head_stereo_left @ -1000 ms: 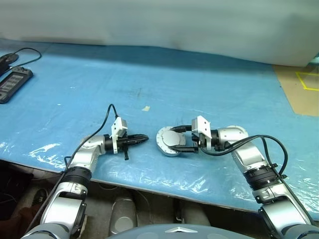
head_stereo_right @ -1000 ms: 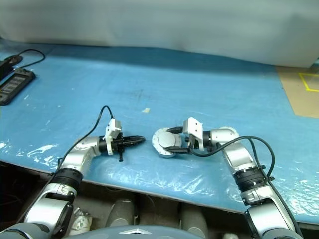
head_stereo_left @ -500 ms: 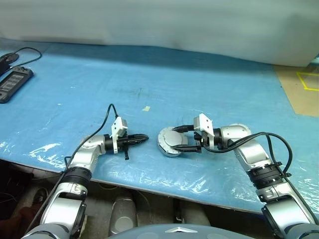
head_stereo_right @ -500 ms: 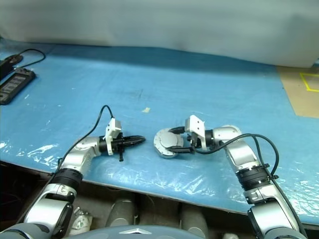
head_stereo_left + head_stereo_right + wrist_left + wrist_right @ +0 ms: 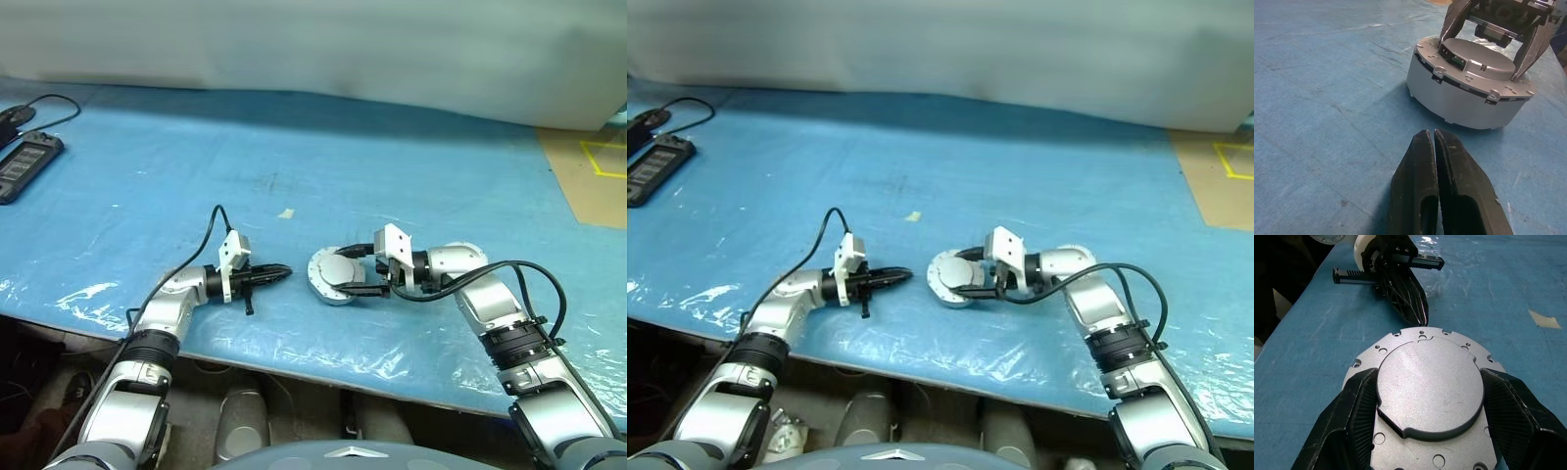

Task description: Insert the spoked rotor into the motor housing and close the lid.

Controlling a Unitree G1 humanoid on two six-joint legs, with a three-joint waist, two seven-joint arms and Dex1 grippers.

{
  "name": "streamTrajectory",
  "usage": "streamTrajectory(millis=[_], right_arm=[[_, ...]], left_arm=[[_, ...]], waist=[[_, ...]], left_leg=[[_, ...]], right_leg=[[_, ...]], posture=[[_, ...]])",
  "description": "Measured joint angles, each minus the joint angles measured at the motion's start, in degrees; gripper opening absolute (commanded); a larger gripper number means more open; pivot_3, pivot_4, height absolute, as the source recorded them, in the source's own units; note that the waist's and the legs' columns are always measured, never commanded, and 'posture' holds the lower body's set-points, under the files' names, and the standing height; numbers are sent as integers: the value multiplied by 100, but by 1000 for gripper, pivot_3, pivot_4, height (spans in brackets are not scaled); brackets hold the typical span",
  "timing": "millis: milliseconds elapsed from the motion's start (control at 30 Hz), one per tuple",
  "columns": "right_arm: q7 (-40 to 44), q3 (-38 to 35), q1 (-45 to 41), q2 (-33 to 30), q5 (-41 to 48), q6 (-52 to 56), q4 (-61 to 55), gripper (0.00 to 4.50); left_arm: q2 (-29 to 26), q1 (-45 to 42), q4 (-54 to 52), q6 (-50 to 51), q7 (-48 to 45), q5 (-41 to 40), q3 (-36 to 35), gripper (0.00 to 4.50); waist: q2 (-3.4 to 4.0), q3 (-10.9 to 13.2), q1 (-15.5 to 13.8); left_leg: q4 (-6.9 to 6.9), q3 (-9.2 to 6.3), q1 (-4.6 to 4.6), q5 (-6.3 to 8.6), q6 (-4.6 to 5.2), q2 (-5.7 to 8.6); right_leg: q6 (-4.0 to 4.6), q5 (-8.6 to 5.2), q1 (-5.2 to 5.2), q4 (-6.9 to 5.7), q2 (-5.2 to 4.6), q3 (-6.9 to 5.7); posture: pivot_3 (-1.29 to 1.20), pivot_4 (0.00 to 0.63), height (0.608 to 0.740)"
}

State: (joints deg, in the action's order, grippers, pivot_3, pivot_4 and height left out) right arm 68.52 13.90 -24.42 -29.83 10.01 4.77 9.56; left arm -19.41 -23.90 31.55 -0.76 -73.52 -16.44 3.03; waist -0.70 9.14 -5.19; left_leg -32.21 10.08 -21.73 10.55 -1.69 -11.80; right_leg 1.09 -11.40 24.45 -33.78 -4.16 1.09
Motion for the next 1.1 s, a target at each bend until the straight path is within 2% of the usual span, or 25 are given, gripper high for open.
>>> streamTrajectory(millis=[467, 833, 900, 1100], right_arm=[[-8, 71, -43, -87, -20, 181, -29, 2946], [-161, 215, -153, -87, -41, 407, -31, 2946], [-227, 262, -164, -87, -50, 406, -32, 2946], [-382, 336, -187, -86, -60, 480, -71, 2946]], left_arm=[[2, 16, -36, 37, -1, -6, 20, 108], [8, -62, -303, 453, 6, -249, -23, 108], [8, -69, -321, 477, 8, -253, -23, 108], [8, -48, -379, 551, 30, -253, -19, 108]], waist=[[0, 0, -6], [-1, -1, 4], [-2, -1, 15], [-3, -2, 82]], left_leg=[[0, 0, 10, 0, 0, 1], [4, 0, 45, 1, -1, 0], [9, 0, 60, 2, -1, 1], [13, -1, 62, 2, 0, 2]], right_leg=[[0, 0, -12, 1, -1, 1], [-3, -2, -38, 0, -2, 2], [-38, -23, -46, 0, -3, 3], [-44, -26, -46, 1, -5, 3]], posture=[[0, 150, 740], [0, 150, 740], [0, 150, 740], [0, 150, 740]])
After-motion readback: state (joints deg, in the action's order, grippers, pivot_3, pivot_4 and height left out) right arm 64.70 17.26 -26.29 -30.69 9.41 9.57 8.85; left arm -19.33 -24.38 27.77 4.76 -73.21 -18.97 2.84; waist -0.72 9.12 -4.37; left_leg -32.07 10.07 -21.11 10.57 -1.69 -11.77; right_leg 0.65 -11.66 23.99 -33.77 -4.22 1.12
